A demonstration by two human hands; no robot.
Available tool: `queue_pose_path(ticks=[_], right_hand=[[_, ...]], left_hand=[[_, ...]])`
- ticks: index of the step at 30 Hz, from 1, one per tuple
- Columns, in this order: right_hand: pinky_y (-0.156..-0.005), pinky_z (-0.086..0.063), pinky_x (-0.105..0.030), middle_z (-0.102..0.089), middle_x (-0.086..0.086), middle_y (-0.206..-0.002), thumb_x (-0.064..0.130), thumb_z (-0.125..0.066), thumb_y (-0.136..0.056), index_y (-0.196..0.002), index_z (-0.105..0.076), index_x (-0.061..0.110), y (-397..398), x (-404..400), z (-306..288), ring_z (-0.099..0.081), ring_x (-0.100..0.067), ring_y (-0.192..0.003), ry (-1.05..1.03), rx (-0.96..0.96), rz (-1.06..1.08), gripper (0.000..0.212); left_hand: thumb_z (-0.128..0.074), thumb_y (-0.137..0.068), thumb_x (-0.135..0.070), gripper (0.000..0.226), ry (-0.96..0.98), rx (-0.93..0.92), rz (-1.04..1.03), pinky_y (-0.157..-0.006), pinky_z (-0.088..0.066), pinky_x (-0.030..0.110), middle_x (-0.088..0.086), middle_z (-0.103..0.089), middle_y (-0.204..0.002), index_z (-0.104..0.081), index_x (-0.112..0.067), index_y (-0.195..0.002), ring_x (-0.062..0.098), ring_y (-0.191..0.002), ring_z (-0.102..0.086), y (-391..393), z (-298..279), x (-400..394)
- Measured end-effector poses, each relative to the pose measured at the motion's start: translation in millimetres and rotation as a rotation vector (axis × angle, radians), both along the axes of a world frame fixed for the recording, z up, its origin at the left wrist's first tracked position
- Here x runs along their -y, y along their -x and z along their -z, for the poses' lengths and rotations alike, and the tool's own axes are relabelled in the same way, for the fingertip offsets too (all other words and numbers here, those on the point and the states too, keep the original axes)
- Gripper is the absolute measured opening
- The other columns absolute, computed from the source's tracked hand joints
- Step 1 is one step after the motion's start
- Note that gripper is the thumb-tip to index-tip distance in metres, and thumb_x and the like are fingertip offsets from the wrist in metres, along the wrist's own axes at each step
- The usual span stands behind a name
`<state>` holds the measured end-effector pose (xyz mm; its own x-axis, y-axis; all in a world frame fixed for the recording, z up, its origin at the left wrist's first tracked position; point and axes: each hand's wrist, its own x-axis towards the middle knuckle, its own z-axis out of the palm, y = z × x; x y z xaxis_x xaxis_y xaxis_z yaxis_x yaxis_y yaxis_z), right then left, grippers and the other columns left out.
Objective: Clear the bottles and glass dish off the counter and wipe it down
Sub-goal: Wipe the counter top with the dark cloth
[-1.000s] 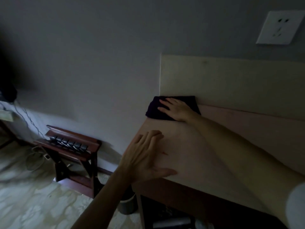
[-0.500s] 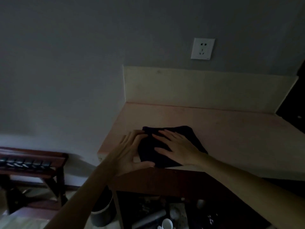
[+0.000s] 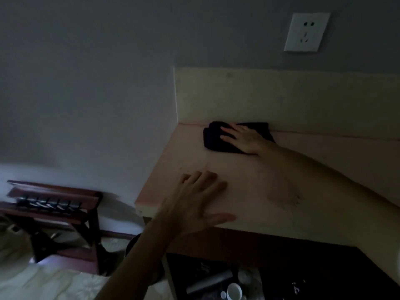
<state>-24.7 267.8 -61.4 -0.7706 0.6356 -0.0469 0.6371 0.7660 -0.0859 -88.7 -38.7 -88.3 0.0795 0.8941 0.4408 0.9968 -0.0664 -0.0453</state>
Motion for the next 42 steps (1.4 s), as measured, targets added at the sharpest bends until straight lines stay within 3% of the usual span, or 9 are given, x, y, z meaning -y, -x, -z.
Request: queue_pose_path(ticks=[6, 10, 14, 18, 22, 30, 36, 42], right_hand=[[-0.122, -0.007, -0.04, -0.007, 0.005, -0.164, 0.075, -0.012, -0.088, -0.153, -0.01, 0.042, -56, 53, -2, -0.006, -0.016, -0.15, -0.014, -0.018, -0.001, 0.073], [-0.122, -0.002, -0.037, -0.003, 0.011, -0.163, 0.078, -0.008, -0.084, -0.152, -0.006, 0.045, -141, 121, -1, -0.001, -0.01, -0.15, 0.02, -0.036, -0.072, 0.075], [-0.118, 0.003, -0.03, -0.001, 0.016, -0.162, 0.071, -0.015, -0.092, -0.151, -0.004, 0.046, -202, 163, 0, 0.002, -0.006, -0.149, 0.002, -0.034, -0.091, 0.065], [-0.119, -0.004, -0.035, -0.006, 0.014, -0.162, 0.072, -0.017, -0.091, -0.15, -0.01, 0.048, -195, 141, -3, -0.003, -0.008, -0.149, 0.033, -0.05, -0.089, 0.064], [-0.119, -0.007, -0.038, -0.01, 0.01, -0.163, 0.074, -0.015, -0.089, -0.15, -0.014, 0.048, -167, 71, 0, -0.007, -0.012, -0.15, 0.031, -0.055, 0.006, 0.067], [-0.12, -0.008, -0.045, -0.001, 0.007, -0.164, 0.078, -0.009, -0.086, -0.151, -0.01, 0.046, -105, -37, -2, -0.007, -0.02, -0.15, 0.025, -0.038, 0.142, 0.073], [-0.12, -0.004, -0.041, -0.002, 0.005, -0.164, 0.076, -0.01, -0.088, -0.153, -0.007, 0.042, -143, -3, -3, -0.002, -0.016, -0.151, 0.029, -0.02, 0.103, 0.073], [-0.121, -0.001, -0.035, -0.001, 0.013, -0.163, 0.076, -0.013, -0.088, -0.151, -0.006, 0.048, -284, 84, 0, 0.001, -0.009, -0.15, 0.04, -0.071, 0.1, 0.069]], left_hand=[[-0.039, -0.074, -0.091, 0.093, 0.006, 0.029, -0.084, -0.089, -0.045, 0.038, -0.001, -0.053, -0.127, -0.053, -0.015, -0.126, 0.021, -0.105, -0.057, -6, -7, 0], [-0.04, -0.07, -0.092, 0.106, -0.031, 0.083, -0.114, -0.092, -0.048, 0.038, 0.005, -0.052, -0.131, -0.049, -0.008, -0.133, 0.024, -0.112, -0.059, -13, -6, 3], [-0.041, -0.074, -0.089, 0.102, 0.026, 0.083, -0.038, -0.098, -0.045, 0.037, 0.004, -0.045, -0.137, -0.043, -0.012, -0.139, 0.023, -0.12, -0.054, -15, -5, 2], [-0.042, -0.084, -0.077, 0.084, 0.012, 0.087, 0.118, -0.095, -0.046, 0.034, 0.003, -0.047, -0.133, -0.046, -0.011, -0.137, 0.02, -0.117, -0.054, -42, -14, -16], [-0.032, -0.093, -0.067, 0.073, 0.018, 0.128, 0.165, -0.097, -0.045, 0.035, 0.002, -0.043, -0.137, -0.042, -0.012, -0.14, 0.02, -0.119, -0.052, -66, -18, -44], [-0.031, -0.085, -0.082, 0.077, 0.111, -0.054, 0.155, -0.092, -0.045, 0.04, -0.002, -0.051, -0.138, -0.053, -0.028, -0.135, 0.02, -0.118, -0.053, -63, -13, -56], [-0.037, -0.082, -0.083, 0.078, 0.13, -0.061, 0.144, -0.091, -0.047, 0.036, -0.003, -0.053, -0.136, -0.056, -0.027, -0.134, 0.018, -0.115, -0.056, -67, -15, -54], [-0.038, -0.081, -0.084, 0.081, 0.101, -0.061, 0.105, -0.087, -0.047, 0.034, -0.005, -0.056, -0.13, -0.057, -0.022, -0.131, 0.019, -0.111, -0.06, -73, -14, -52]])
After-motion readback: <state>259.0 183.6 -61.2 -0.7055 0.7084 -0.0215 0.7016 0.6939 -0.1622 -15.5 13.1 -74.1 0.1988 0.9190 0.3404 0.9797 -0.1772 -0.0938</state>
